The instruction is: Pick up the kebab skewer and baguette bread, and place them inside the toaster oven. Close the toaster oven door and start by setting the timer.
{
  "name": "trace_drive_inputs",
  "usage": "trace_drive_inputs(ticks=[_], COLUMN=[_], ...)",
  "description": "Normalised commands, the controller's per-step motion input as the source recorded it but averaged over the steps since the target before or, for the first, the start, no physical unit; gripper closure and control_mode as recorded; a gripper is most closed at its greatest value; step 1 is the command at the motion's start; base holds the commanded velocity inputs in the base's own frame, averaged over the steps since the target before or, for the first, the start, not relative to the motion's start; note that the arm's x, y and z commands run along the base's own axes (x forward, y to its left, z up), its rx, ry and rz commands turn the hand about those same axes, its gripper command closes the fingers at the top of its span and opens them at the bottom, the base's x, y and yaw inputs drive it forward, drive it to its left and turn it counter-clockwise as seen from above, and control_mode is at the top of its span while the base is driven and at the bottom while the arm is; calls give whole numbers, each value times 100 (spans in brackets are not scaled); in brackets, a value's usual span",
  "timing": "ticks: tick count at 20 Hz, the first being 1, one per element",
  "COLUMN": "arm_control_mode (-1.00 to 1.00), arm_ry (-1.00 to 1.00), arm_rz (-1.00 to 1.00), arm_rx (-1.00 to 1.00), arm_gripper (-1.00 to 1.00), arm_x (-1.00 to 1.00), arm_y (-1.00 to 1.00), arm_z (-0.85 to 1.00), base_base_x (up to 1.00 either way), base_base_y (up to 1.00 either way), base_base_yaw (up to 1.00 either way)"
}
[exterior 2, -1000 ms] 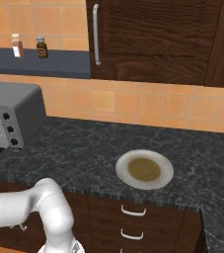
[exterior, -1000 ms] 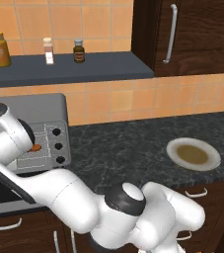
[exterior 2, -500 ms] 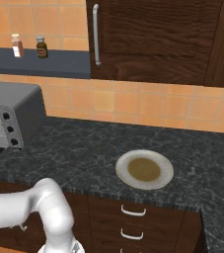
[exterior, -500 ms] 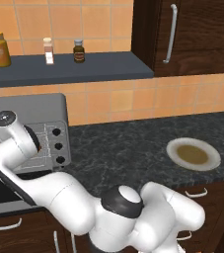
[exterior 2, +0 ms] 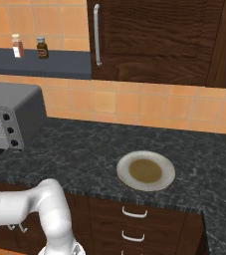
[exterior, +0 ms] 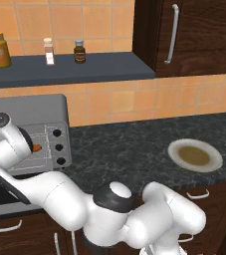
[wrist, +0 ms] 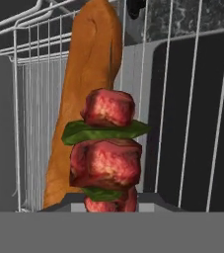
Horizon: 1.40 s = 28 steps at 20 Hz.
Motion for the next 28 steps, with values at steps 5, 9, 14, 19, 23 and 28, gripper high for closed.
trace_drive_inputs(ticks=[5,9,14,19,23,28], arm_control_mode=[-100,-100,-100,-100,-100,-100], arm_ry=[0,1,1,2,2,0], arm_rz=[-4,-2,0,0,0,0], arm_rx=[6,4,0,0,0,0], arm_gripper=[100,100,100,100,-100,-100], arm_x=[12,0,17,32,0,-1], arm_y=[10,8,0,0,0,0], arm_z=[-13,-6,0,0,0,0], base_base_x=[0,0,0,0,0,0], base_base_y=[0,0,0,0,0,0], base_base_yaw=[0,0,0,0,0,0])
